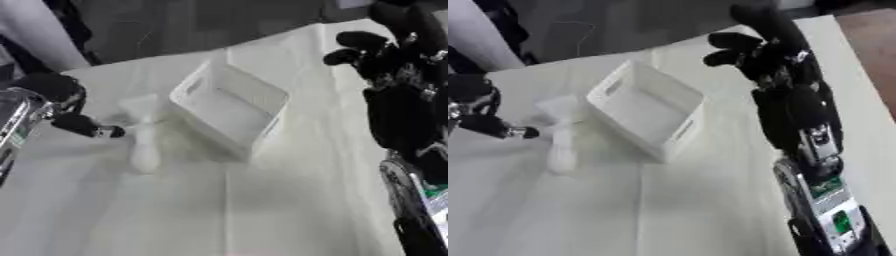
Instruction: Pick up objects on the table and place them in the box.
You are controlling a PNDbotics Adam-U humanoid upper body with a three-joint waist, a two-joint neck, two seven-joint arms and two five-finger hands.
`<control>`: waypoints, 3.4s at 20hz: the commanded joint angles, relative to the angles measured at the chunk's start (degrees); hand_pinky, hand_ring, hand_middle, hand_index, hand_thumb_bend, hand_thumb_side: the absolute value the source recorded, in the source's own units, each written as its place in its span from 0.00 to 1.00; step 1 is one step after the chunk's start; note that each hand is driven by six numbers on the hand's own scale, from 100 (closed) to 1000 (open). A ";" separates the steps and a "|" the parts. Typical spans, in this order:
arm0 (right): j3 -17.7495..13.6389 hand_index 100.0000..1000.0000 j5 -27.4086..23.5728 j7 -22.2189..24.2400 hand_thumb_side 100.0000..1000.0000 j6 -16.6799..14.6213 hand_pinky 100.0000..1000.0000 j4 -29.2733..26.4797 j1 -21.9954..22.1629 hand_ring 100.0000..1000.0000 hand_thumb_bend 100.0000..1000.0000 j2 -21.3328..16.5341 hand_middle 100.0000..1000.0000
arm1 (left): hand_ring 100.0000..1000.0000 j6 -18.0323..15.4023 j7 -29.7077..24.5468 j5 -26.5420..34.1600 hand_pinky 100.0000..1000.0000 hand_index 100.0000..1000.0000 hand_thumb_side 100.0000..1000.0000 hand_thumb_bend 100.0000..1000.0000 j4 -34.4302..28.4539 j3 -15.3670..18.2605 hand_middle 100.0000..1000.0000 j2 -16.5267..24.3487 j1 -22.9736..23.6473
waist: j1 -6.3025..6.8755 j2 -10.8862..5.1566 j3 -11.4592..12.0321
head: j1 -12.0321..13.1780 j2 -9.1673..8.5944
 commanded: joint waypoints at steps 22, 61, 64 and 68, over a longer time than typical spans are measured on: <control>0.14 1.00 0.48 0.74 0.89 0.98 0.73 -1.09 1.08 0.82 0.00 -1.48 0.91 | 0.08 -0.91 -1.51 -2.52 0.00 0.35 1.00 1.00 3.52 2.13 0.20 -12.14 -3.25 | 1.08 -0.62 1.35 | -4.16 -0.01; 0.47 1.00 0.74 2.19 0.88 0.96 0.72 -1.09 1.00 0.82 0.00 -2.33 0.90 | 0.21 -4.65 1.48 -7.32 0.00 0.34 0.19 0.00 3.45 -1.68 0.27 -16.95 -1.34 | 1.99 1.17 0.42 | -2.80 -0.01; 0.55 1.00 0.71 2.36 0.88 1.07 0.72 -1.09 1.04 0.82 0.00 -2.32 0.90 | 0.17 -3.08 5.64 -6.92 0.00 0.27 0.06 0.00 1.96 -1.91 0.20 -16.61 -0.93 | 1.97 1.18 0.56 | -2.77 -0.01; 0.57 1.00 0.69 2.62 0.88 1.20 0.72 -1.09 1.03 0.82 0.00 -2.30 0.90 | 0.06 -1.61 11.36 -7.51 0.00 0.16 0.00 0.00 0.30 -2.06 0.07 -16.45 -0.77 | 1.86 1.20 0.61 | -2.71 -0.01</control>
